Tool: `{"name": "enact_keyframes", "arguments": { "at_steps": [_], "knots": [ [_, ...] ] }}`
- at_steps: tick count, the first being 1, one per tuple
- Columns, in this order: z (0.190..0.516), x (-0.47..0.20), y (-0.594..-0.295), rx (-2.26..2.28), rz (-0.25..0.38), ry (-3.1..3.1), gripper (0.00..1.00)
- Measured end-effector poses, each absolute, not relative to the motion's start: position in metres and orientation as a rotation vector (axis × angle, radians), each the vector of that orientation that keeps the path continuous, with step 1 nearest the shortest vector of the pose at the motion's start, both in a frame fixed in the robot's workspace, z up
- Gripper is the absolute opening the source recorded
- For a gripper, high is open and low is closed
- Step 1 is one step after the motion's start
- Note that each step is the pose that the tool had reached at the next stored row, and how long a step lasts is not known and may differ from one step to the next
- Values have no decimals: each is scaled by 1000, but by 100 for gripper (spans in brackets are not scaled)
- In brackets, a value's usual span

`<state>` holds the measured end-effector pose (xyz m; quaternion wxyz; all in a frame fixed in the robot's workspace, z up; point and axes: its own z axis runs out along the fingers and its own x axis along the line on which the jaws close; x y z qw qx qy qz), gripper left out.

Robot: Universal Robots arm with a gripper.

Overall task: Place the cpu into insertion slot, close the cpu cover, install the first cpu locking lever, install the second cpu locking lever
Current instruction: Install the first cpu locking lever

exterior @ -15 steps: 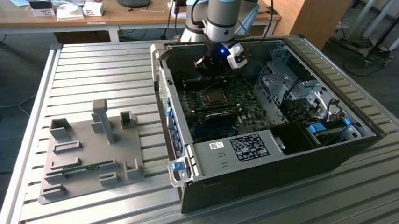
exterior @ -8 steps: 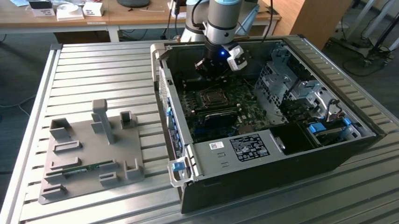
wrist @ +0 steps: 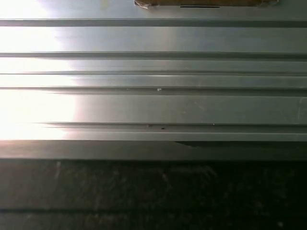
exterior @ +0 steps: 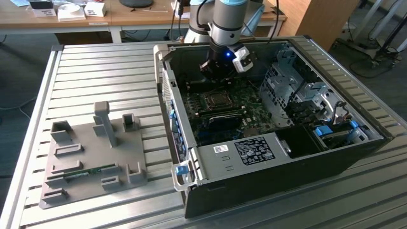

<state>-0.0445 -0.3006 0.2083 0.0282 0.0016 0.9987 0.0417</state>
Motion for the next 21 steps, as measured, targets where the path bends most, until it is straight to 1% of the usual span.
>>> {"name": "enact_keyframes", "arguments": {
  "at_steps": [21],
  "knots": [
    [202, -40, -299, 5, 129, 3082, 11]
  ]
}}
